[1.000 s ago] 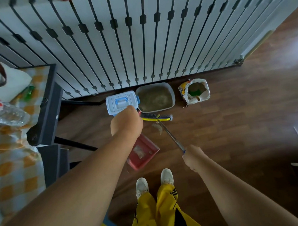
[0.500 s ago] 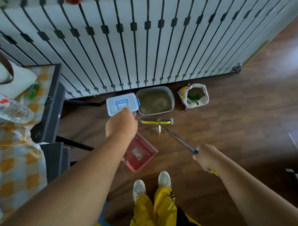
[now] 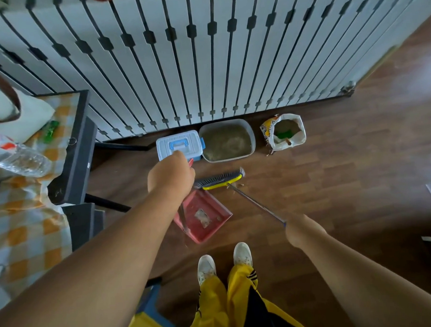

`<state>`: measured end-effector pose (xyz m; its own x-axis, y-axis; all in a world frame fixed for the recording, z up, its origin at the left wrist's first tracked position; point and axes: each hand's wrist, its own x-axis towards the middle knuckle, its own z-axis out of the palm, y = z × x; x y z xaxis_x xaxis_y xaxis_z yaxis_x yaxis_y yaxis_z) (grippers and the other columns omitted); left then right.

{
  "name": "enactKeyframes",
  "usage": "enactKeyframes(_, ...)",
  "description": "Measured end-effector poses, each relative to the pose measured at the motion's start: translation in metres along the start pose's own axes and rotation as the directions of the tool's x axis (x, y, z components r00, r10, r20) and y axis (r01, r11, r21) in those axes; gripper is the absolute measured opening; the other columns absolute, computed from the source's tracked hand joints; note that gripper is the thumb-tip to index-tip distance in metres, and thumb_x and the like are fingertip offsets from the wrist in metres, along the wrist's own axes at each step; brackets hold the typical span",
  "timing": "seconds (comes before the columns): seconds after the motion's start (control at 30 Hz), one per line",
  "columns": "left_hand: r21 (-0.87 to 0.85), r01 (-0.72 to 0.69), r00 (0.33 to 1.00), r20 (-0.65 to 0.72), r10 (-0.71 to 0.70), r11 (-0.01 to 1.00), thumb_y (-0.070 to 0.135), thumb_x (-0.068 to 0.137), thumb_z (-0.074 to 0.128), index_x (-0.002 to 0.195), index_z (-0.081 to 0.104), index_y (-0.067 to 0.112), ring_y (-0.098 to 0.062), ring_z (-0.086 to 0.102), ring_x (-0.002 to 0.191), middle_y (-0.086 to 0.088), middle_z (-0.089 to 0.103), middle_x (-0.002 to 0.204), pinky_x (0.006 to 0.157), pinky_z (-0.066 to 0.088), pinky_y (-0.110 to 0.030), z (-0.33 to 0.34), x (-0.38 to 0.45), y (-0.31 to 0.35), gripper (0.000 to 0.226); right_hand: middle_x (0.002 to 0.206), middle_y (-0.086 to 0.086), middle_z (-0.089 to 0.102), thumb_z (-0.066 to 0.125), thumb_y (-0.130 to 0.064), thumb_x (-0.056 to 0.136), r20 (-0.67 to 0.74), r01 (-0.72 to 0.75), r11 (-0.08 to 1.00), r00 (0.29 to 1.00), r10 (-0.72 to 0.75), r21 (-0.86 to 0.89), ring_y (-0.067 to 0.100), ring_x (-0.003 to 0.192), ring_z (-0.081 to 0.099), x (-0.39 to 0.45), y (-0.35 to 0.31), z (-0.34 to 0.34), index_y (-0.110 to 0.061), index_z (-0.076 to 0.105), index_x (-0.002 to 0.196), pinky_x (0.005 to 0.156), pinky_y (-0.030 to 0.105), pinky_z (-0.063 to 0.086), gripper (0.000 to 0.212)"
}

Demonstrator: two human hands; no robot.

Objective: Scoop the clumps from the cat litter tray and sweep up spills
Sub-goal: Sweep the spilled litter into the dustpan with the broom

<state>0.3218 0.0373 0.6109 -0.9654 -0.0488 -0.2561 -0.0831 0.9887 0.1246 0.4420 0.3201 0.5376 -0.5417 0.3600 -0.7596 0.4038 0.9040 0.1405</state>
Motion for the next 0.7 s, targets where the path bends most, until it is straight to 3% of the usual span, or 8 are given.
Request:
enactKeyframes(0.13, -0.022, 0.01, 0.999, 0.035, -0.009, 1.0, 0.028, 0.096, 0.051, 0.103, 0.054, 0.014, -0.025, 0.061, 0.07, -0.002, 0.06, 0.081, 0.059, 0.052, -0.035, 0.0, -0.005, 0.007, 0.017, 0.087, 0.001, 0.062, 0.048, -0.018, 0.098, 0.008, -0.034, 0.999, 0.999, 0.034, 0.03, 0.016, 0.073, 0.063, -0.006, 0.037, -0.005, -0.017, 0.061, 0.124, 0.059, 0.03, 0.052, 0.029)
enactKeyframes(0.23, -0.022, 0.006, 0.999, 0.054, -0.005, 1.0, 0.028, 0.096, 0.051, 0.101, 0.053, 0.015, -0.023, 0.06, 0.069, -0.001, 0.057, 0.077, 0.056, 0.049, -0.033, 0.0, -0.012, 0.014, 0.014, 0.085, 0.001, 0.063, 0.052, -0.022, 0.099, 0.022, -0.066, 0.993, 0.998, 0.065, 0.095, 0.015, 0.071, 0.064, -0.012, 0.058, -0.011, -0.015, 0.062, 0.121, 0.059, 0.028, 0.055, 0.025)
enactKeyframes(0.33, -0.014, -0.01, 0.999, 0.051, 0.011, 1.0, 0.029, 0.097, 0.051, 0.105, 0.053, 0.016, -0.023, 0.06, 0.071, 0.0, 0.057, 0.08, 0.057, 0.048, -0.034, -0.003, -0.015, 0.025, 0.016, 0.083, 0.007, 0.07, 0.053, -0.023, 0.1, 0.118, -0.107, 0.964, 0.99, 0.08, 0.242, 0.017, 0.059, 0.067, -0.014, 0.079, -0.017, -0.008, 0.06, 0.119, 0.049, 0.027, 0.054, 0.026)
enactKeyframes(0.43, 0.027, -0.061, 0.996, 0.06, 0.059, 0.998, 0.03, 0.098, 0.05, 0.112, 0.053, 0.015, -0.025, 0.059, 0.073, -0.002, 0.058, 0.085, 0.057, 0.044, -0.033, -0.008, -0.013, 0.039, 0.021, 0.071, 0.008, 0.065, 0.051, -0.021, 0.102, 0.164, -0.114, 0.915, 0.985, 0.053, 0.386, 0.015, 0.041, 0.054, -0.025, 0.092, -0.025, -0.003, 0.055, 0.121, 0.04, 0.023, 0.043, 0.026)
enactKeyframes(0.57, 0.088, -0.175, 0.981, 0.102, 0.166, 0.981, 0.028, 0.1, 0.047, 0.113, 0.052, 0.014, -0.028, 0.061, 0.083, -0.004, 0.056, 0.089, 0.063, 0.043, -0.037, -0.012, -0.008, 0.061, 0.02, 0.073, 0.01, 0.067, 0.049, -0.02, 0.103, 0.165, -0.14, 0.894, 0.983, 0.076, 0.425, 0.018, 0.047, 0.056, -0.027, 0.098, -0.031, -0.002, 0.057, 0.117, 0.047, 0.027, 0.047, 0.025)
enactKeyframes(0.7, 0.154, -0.241, 0.964, 0.154, 0.218, 0.958, 0.023, 0.099, 0.053, 0.121, 0.05, 0.014, -0.034, 0.064, 0.09, -0.012, 0.064, 0.106, 0.069, 0.054, -0.041, -0.008, -0.002, 0.077, 0.024, 0.082, 0.008, 0.062, 0.05, -0.018, 0.097, 0.077, -0.101, 0.903, 0.994, 0.075, 0.417, 0.02, 0.065, 0.055, -0.013, 0.089, -0.032, -0.001, 0.065, 0.116, 0.057, 0.028, 0.045, 0.029)
